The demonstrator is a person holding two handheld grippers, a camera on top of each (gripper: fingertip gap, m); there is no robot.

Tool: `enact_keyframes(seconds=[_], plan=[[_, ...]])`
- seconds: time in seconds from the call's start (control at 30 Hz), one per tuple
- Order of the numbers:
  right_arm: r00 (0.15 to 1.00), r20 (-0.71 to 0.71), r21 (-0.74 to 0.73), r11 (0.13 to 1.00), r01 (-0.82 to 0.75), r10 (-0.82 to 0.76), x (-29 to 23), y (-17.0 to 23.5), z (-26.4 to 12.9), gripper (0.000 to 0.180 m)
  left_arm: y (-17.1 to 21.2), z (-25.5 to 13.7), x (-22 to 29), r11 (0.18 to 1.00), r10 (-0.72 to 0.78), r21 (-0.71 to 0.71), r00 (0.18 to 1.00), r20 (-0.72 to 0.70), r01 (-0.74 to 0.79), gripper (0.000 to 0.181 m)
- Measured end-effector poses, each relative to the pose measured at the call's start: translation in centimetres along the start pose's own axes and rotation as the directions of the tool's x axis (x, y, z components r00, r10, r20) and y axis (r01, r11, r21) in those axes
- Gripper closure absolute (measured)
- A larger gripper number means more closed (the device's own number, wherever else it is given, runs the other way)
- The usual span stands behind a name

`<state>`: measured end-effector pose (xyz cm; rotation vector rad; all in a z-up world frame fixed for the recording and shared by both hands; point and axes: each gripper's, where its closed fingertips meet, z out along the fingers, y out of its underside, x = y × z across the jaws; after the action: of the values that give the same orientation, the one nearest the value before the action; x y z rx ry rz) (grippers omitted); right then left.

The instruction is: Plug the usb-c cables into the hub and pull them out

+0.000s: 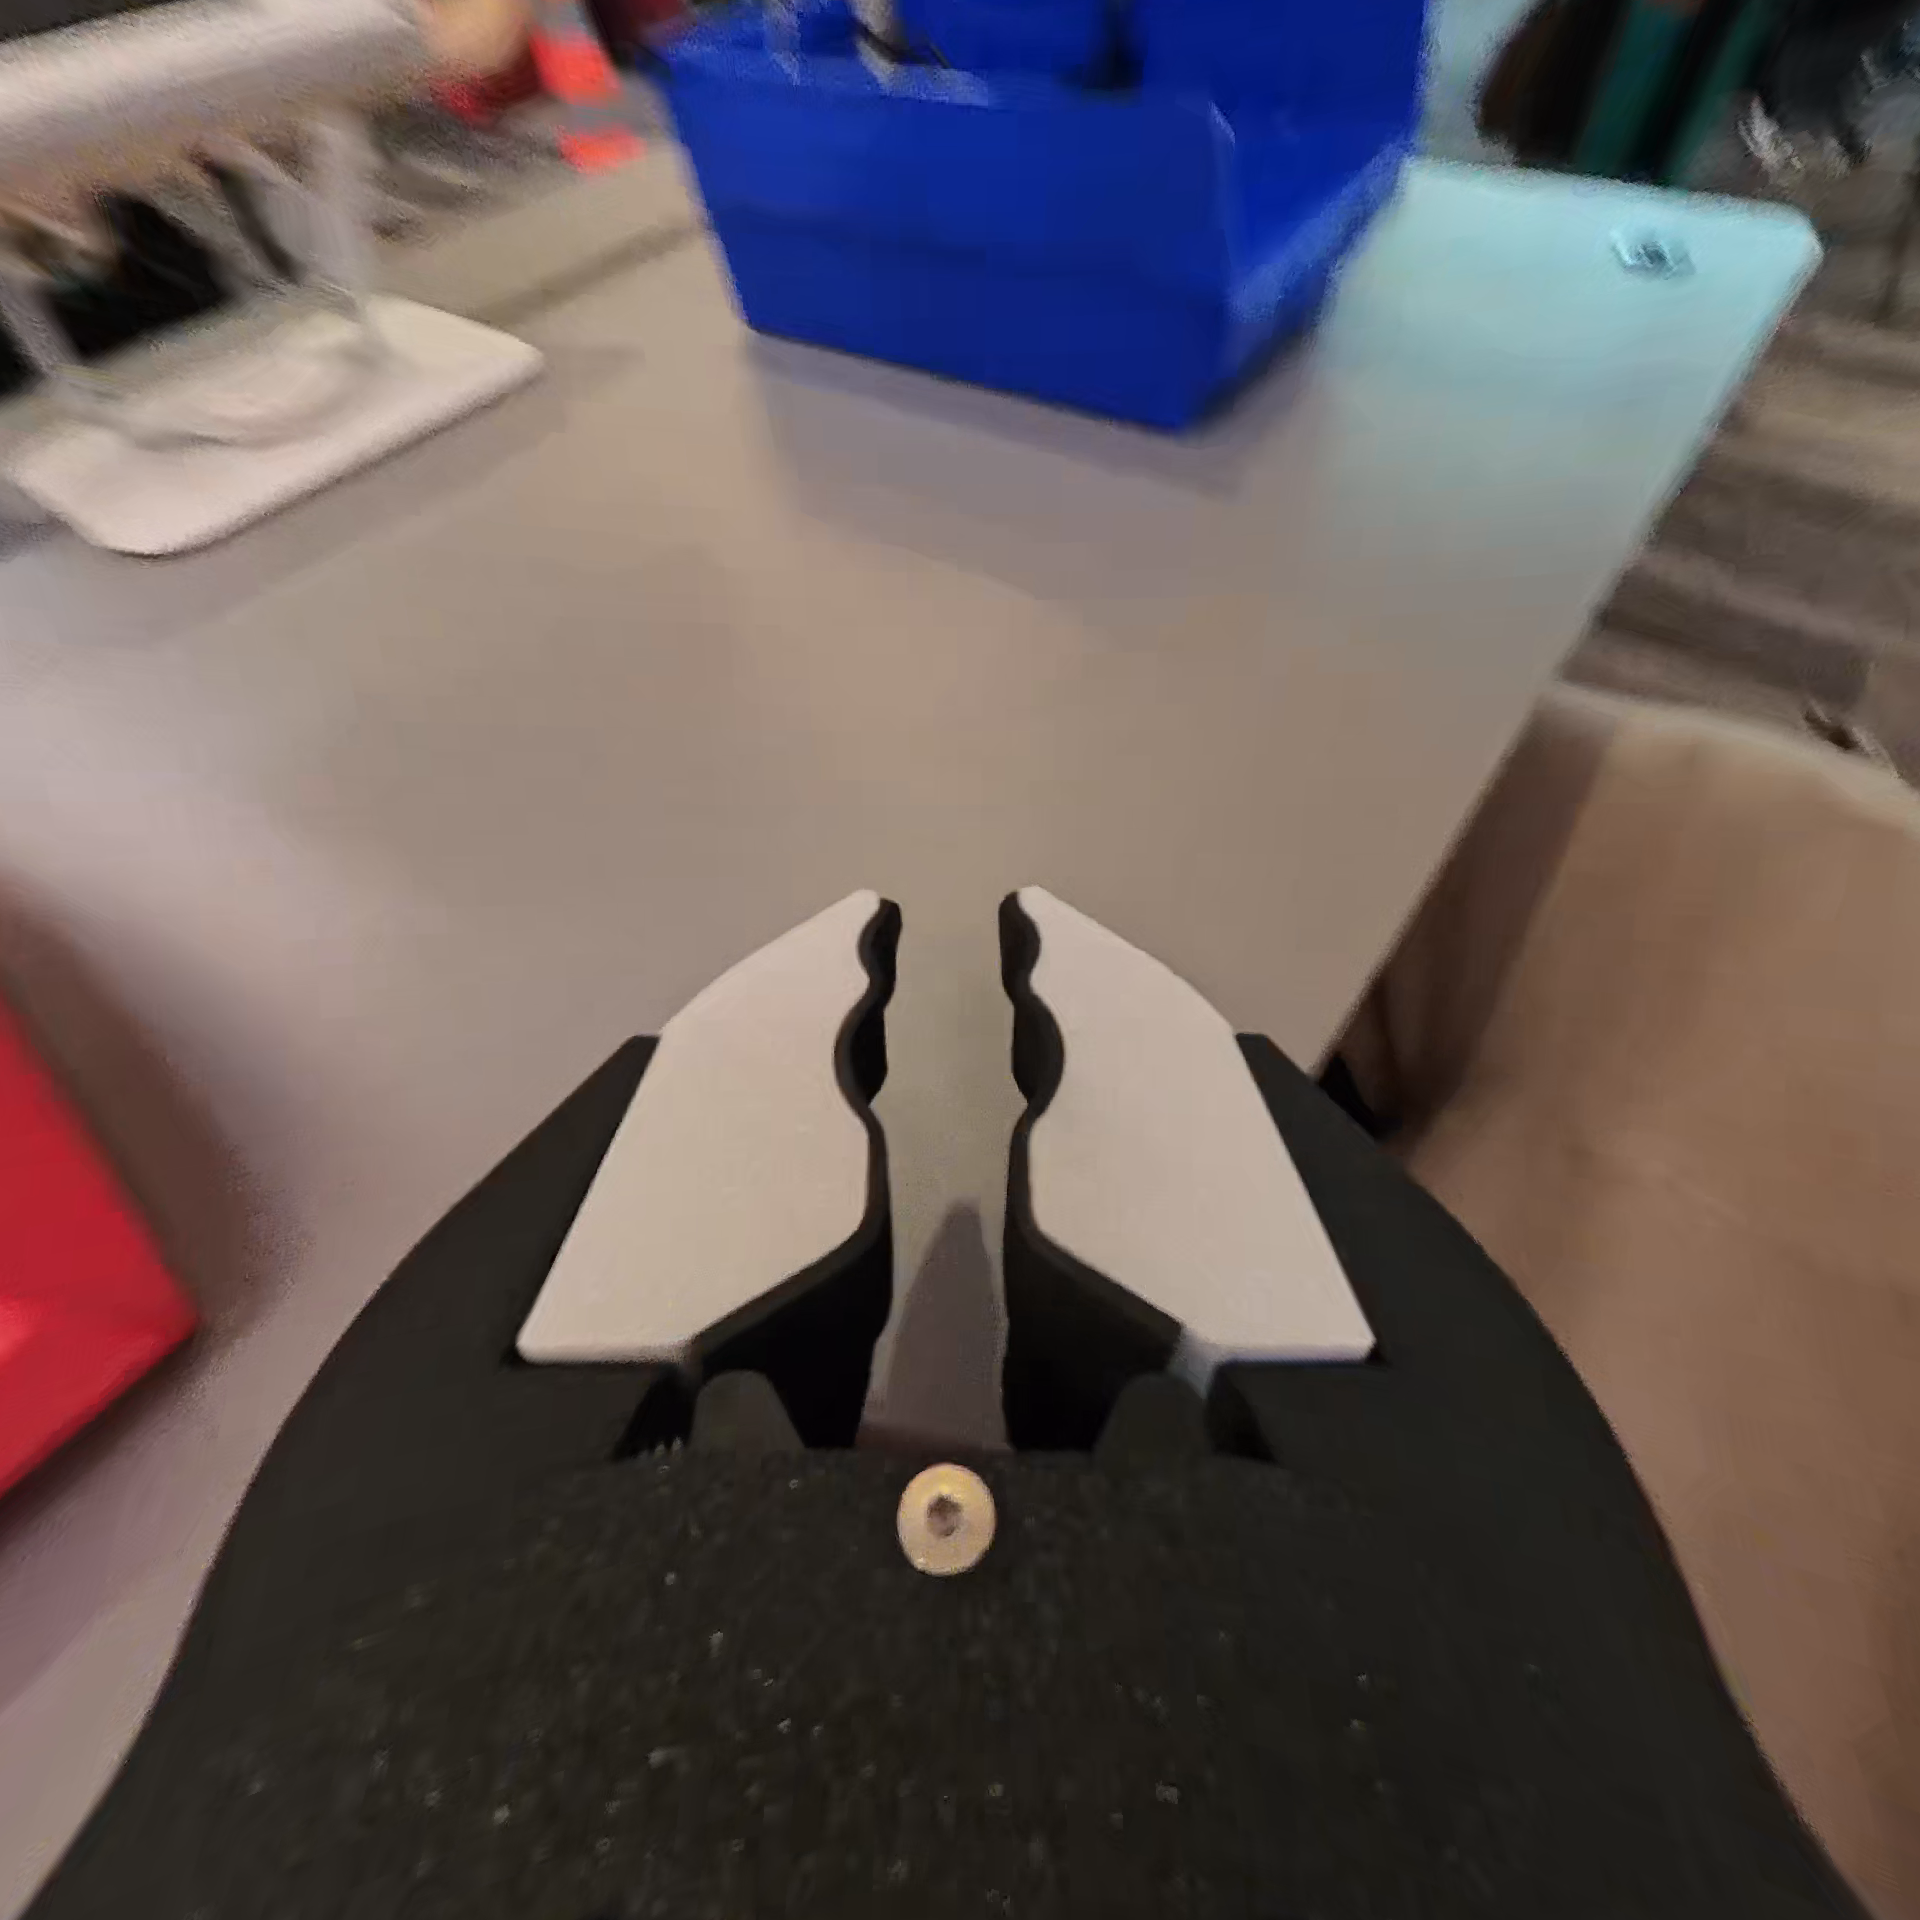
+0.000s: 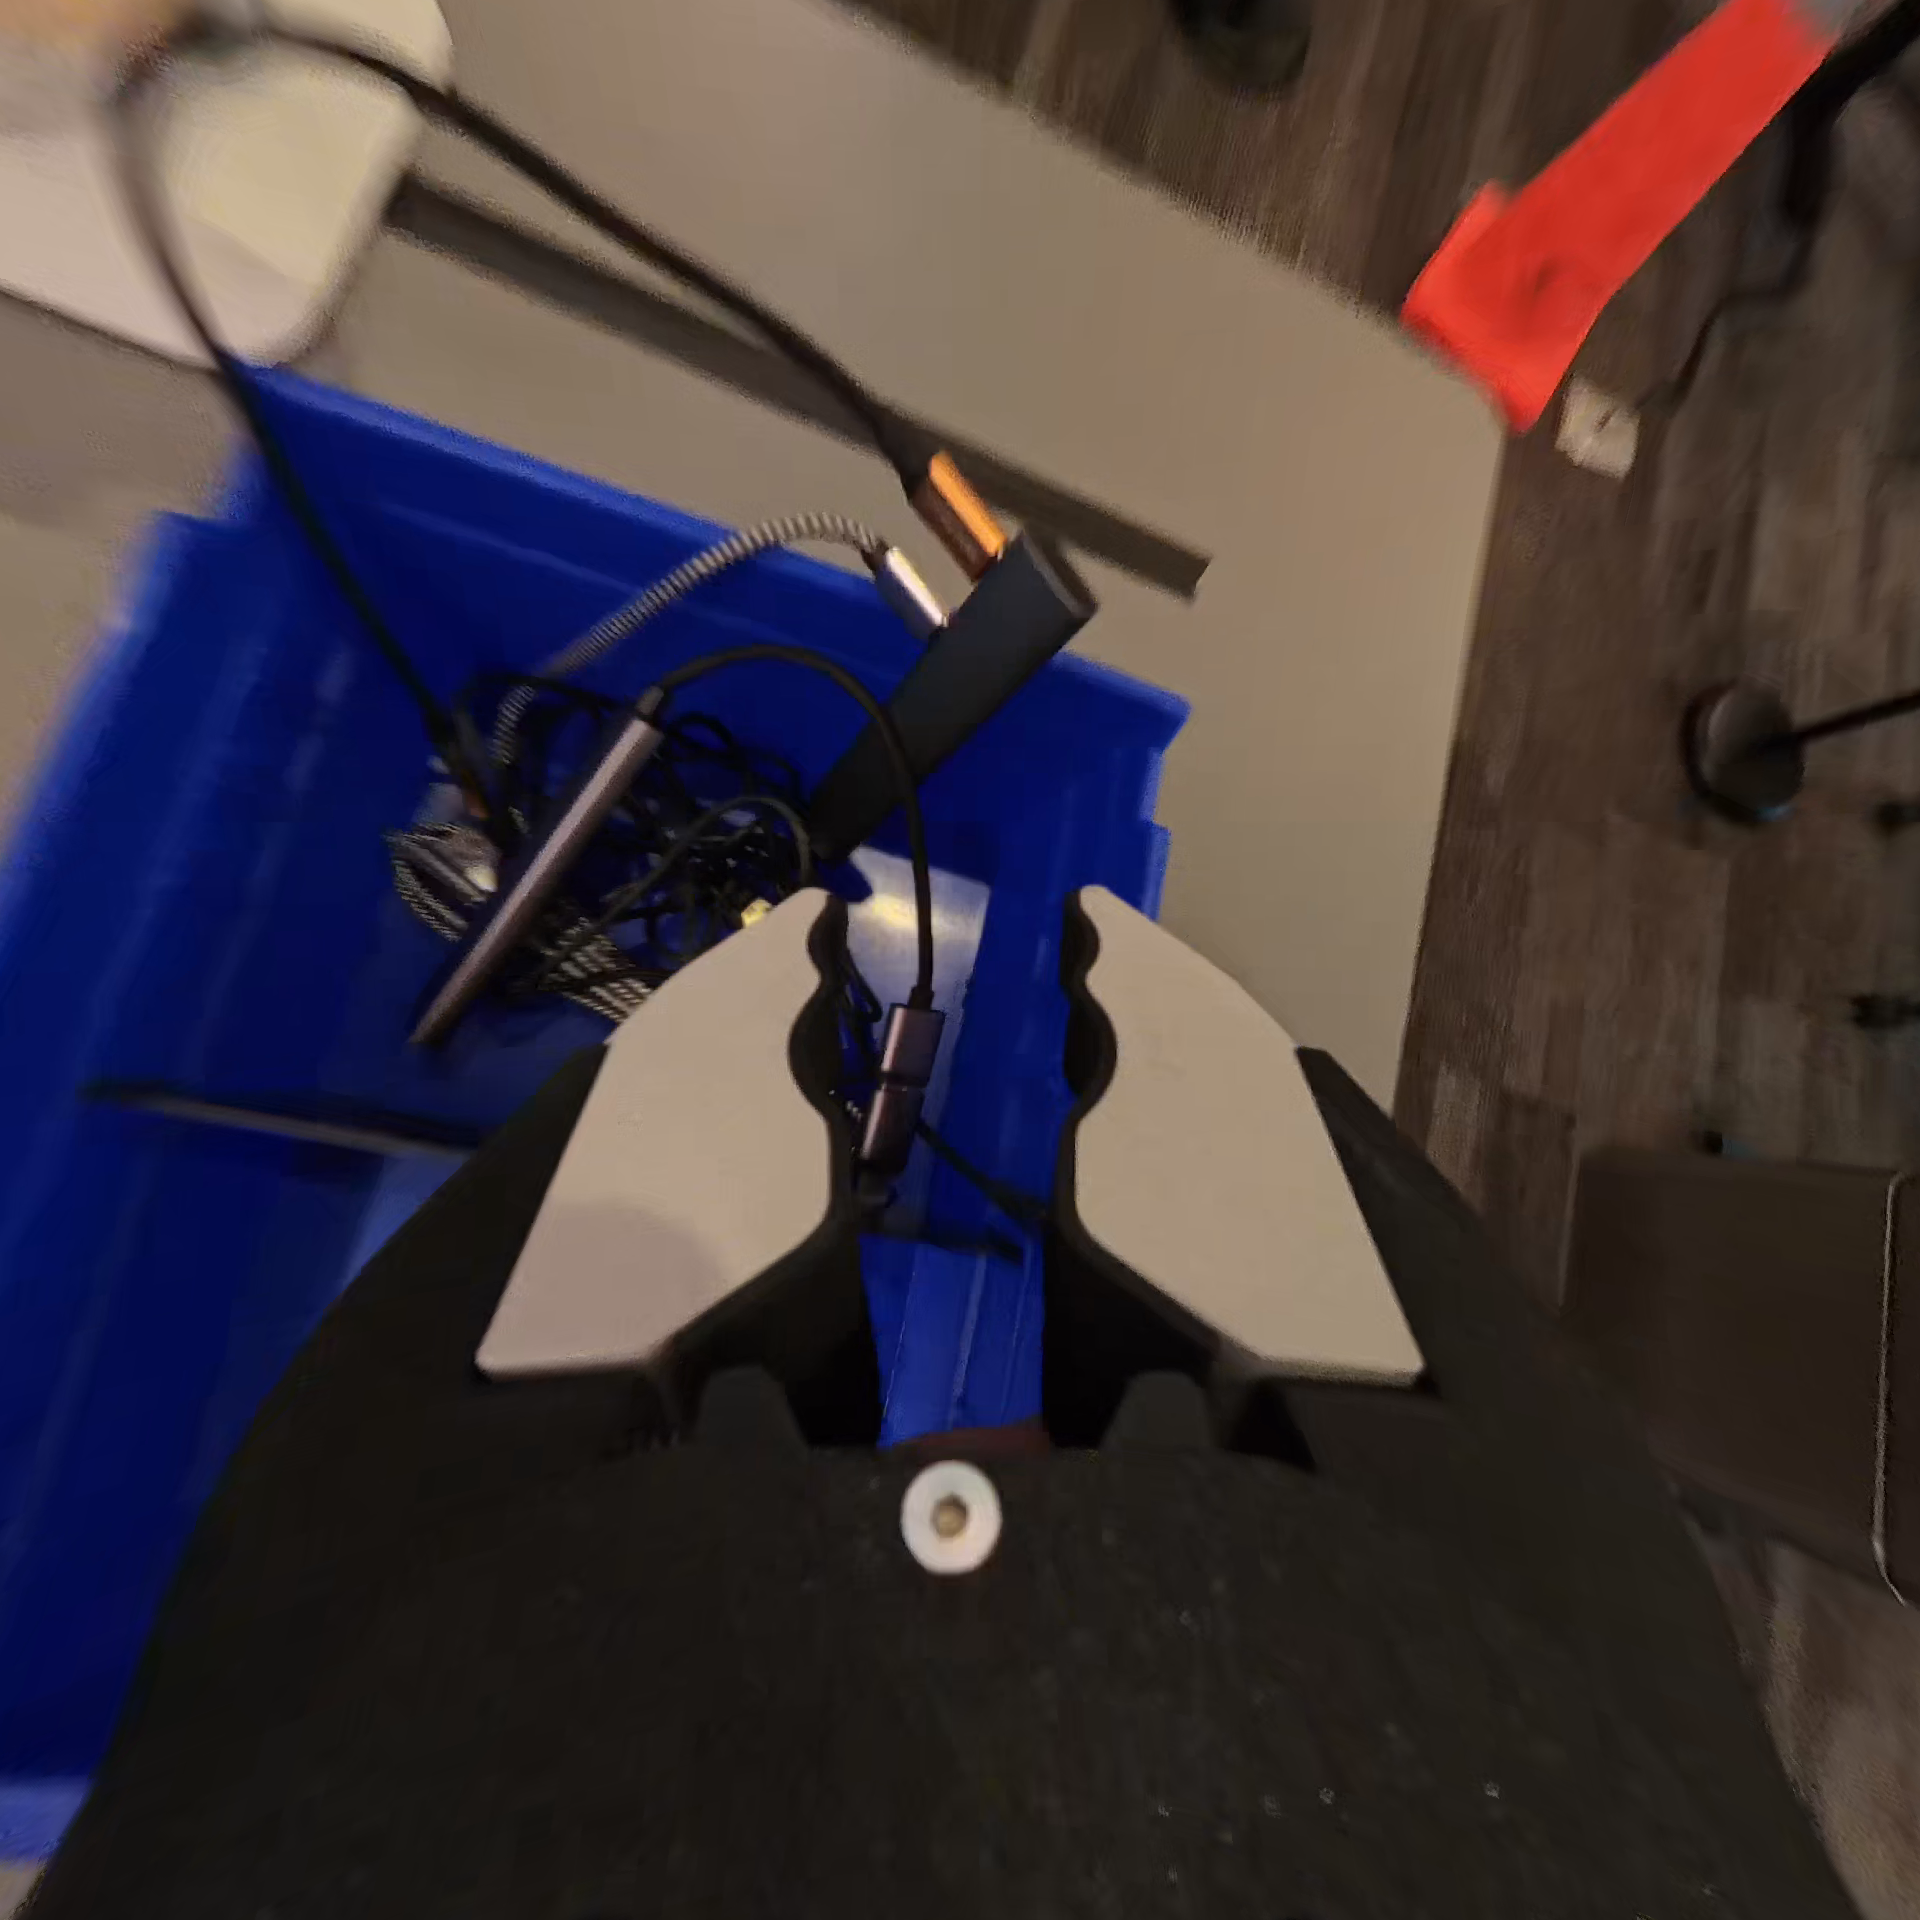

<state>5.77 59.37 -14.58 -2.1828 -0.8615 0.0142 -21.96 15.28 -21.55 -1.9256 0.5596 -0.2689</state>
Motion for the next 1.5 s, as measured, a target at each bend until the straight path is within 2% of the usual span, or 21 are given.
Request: enact_keyframes(seconds=[0.03,0.1,0.17,0.27,0.33,0.43,0.5,0.6,0.8,0.87,1.03,1.5], plan=[[1.000,0.002,0.086,0.996,-0.010,0.010,-0.3,-0.6,-2.4,0.141,-1.0,-1.0,-1.6,0.997,-0.035,0.065,0.997,0.063,0.031,0.162],[0.998,0.052,0.262,0.964,-0.050,0.038,-2.1,-0.8,-7.4,0.142,-2.6,-3.3,-4.4,0.970,-0.145,0.214,0.979,0.141,0.113,0.162],[0.990,0.116,0.437,0.891,-0.121,0.078,-4.2,0.2,-11.5,0.143,-3.3,-5.7,-6.7,0.910,-0.287,0.350,0.947,0.148,0.221,0.162],[0.972,0.164,0.570,0.787,-0.234,0.170,-7.0,4.2,-14.1,0.144,-2.6,-8.4,-10.0,0.886,-0.357,0.399,0.897,0.260,0.237,0.163],[0.951,0.206,0.512,0.803,-0.305,0.230,-9.6,8.0,-13.5,0.145,-1.5,-10.3,-12.2,0.905,-0.345,0.386,0.837,0.425,0.178,0.162],[0.921,0.222,0.432,0.815,-0.387,0.319,-12.4,13.1,-13.4,0.142,1.3,-12.1,-14.2,0.937,-0.341,0.272,0.739,0.581,0.218,0.159],[0.915,0.198,0.438,0.803,-0.403,0.351,-13.4,15.3,-13.9,0.142,3.0,-12.1,-14.5,0.959,-0.284,0.177,0.738,0.612,0.223,0.158],[0.941,0.090,0.458,0.826,-0.330,0.326,-13.8,17.9,-13.8,0.148,5.3,-11.9,-14.9,0.967,-0.234,0.073,0.749,0.619,0.242,0.156],[0.941,0.121,0.430,0.837,-0.338,0.317,-13.7,17.7,-12.9,0.148,5.8,-12.0,-14.5,0.941,-0.330,0.116,0.776,0.538,0.319,0.155],[0.936,0.140,0.431,0.832,-0.351,0.322,-13.8,17.5,-12.9,0.148,5.9,-12.2,-14.3,0.944,-0.319,0.107,0.778,0.541,0.312,0.155],[0.967,0.054,0.432,0.867,-0.249,0.250,-13.5,17.4,-12.4,0.148,5.8,-12.4,-13.8,0.954,-0.286,0.090,0.784,0.551,0.285,0.155],[0.957,0.094,0.418,0.861,-0.289,0.275,-13.1,17.6,-12.2,0.147,6.1,-12.1,-13.5,0.947,-0.305,0.083,0.796,0.522,0.309,0.155]])
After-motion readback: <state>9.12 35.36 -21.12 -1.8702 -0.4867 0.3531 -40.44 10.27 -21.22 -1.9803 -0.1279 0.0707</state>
